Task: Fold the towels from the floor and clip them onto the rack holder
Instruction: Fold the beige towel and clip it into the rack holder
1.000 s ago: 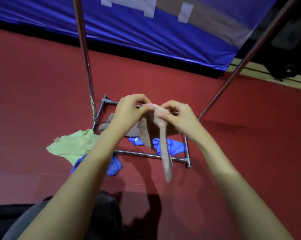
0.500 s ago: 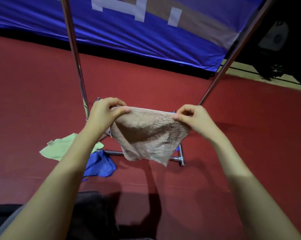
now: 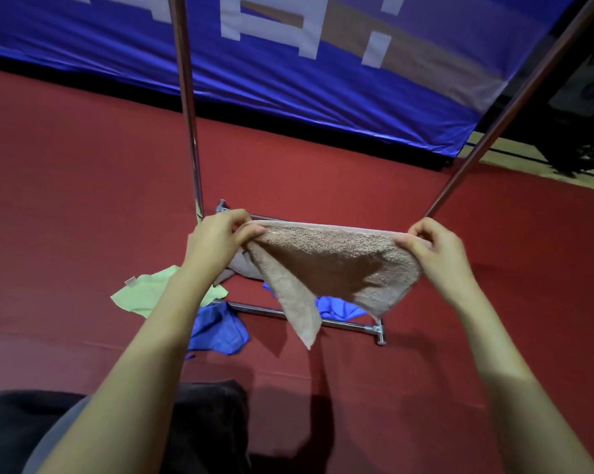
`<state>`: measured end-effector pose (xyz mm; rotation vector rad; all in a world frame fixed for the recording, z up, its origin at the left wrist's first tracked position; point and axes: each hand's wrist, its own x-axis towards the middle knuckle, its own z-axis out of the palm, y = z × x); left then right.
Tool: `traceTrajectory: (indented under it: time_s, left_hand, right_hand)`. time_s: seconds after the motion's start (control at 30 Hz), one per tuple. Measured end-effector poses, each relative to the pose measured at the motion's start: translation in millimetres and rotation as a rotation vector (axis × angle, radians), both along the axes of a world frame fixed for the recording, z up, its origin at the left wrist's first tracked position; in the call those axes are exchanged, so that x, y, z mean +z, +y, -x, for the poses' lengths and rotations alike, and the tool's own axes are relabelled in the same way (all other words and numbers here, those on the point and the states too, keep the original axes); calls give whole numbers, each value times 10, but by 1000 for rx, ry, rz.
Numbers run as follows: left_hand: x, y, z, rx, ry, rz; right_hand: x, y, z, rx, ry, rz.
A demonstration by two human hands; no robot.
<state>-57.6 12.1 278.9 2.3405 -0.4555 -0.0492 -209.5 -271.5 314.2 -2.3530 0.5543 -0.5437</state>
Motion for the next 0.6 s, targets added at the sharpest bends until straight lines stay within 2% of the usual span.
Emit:
traceTrajectory:
  time_s: [0.2, 0.4, 0.53, 0.6]
  left_hand:
    - [-30, -28, 5, 45, -43, 23]
    - [-68, 45, -94, 105, 26, 426]
    - [29, -27, 39, 180, 146, 711]
    - [73, -106, 113, 195, 200, 790]
  right_hand:
    - [-2, -2, 32, 89, -16, -10]
    - [-42, -48, 53, -80, -59, -64]
    - [-25, 23, 60, -102, -110, -84]
    - [-16, 83, 41, -110, -143, -123]
